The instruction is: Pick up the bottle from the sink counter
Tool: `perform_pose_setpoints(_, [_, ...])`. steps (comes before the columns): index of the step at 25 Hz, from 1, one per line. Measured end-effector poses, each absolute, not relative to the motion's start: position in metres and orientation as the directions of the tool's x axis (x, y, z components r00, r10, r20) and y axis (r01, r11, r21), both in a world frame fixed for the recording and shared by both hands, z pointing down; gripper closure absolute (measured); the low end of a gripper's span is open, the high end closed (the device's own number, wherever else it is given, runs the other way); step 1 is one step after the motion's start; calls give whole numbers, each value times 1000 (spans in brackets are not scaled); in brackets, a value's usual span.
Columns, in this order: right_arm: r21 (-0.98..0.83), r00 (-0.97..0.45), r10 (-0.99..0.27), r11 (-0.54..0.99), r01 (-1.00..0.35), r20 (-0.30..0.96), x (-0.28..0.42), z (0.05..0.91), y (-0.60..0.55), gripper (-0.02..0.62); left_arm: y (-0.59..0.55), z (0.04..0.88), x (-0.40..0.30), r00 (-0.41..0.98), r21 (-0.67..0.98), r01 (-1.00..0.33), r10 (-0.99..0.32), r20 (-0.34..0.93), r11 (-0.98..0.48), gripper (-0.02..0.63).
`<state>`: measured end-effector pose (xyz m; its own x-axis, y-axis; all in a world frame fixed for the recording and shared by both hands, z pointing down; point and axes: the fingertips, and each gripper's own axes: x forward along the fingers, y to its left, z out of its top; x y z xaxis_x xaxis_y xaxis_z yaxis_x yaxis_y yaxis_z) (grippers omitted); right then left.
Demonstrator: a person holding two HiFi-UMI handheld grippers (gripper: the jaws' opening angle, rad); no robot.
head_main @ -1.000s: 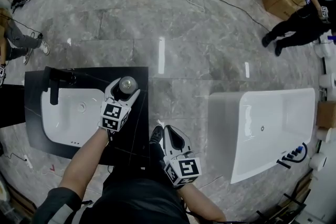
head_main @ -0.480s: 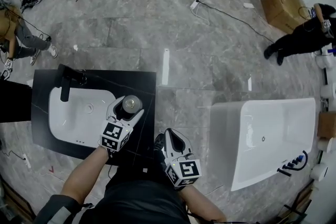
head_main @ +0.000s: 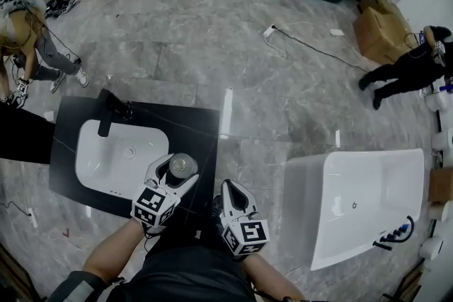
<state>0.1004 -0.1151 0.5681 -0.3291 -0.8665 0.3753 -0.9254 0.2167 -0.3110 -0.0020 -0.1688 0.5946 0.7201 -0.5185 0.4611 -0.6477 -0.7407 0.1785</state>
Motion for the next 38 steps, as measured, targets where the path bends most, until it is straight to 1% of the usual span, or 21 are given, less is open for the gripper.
perform_pose_setpoints(10, [-291, -353, -875, 261, -920, 331, 83, 539, -101, 589, -129, 552, -20, 740, 206, -638, -516, 430, -742, 275])
perform_pose_setpoints(19, [-258, -374, -879, 303, -917, 295, 68, 514, -95, 589, -109, 526, -28, 761, 188, -611, -506, 407, -769, 275])
perform_pose_setpoints(27, [-225, -357, -900, 305, -925, 250, 74, 489, -99, 589, -99, 498, -30, 773, 180, -603, -513, 374, -777, 275])
perform_pose_setpoints(32, [-218, -350, -906, 302, -928, 239, 73, 487, -101, 589, -98, 489, -37, 774, 166, -604, -524, 355, -779, 275])
perform_pose_setpoints(38, [-227, -356, -905, 306, -925, 233, 69, 486, -106, 589, -101, 496, -39, 774, 180, -601, -511, 374, -779, 275])
